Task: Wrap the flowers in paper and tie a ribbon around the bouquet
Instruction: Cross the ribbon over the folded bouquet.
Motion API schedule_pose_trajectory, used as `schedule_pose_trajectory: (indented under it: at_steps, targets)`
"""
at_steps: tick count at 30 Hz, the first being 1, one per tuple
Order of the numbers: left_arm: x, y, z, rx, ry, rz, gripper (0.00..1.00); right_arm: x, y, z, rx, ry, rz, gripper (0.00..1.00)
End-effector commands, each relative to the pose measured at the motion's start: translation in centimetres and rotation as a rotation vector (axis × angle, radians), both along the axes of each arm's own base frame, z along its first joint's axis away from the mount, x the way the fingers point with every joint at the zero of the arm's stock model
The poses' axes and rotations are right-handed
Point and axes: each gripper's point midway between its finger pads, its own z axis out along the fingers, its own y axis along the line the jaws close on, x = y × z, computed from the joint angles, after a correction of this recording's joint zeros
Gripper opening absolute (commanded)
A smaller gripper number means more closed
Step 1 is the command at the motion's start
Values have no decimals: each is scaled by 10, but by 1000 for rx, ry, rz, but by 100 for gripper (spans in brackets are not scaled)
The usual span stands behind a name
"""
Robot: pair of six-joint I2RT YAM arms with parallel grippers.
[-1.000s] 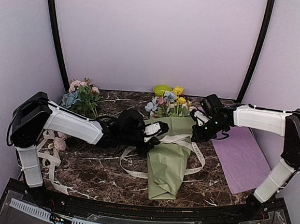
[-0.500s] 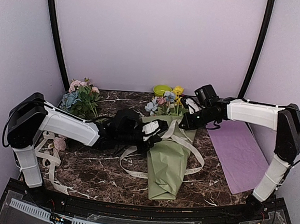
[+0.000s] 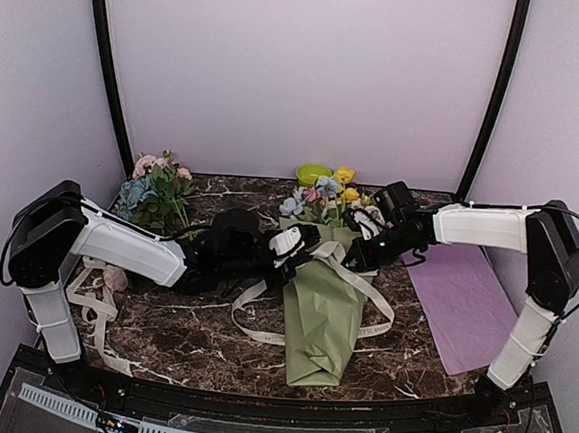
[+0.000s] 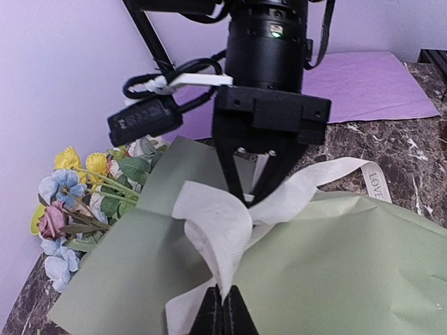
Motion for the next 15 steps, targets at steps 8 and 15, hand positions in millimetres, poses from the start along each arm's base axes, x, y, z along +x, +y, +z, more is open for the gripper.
schedule_pose_trajectory:
  at_steps: [8, 15]
  targets:
    - [25, 10, 26, -23, -160, 143, 0, -59, 5, -18, 97, 191, 143, 0]
    - [26, 7, 12, -7, -133, 145, 0, -83, 14, -15, 191, 283, 219, 0]
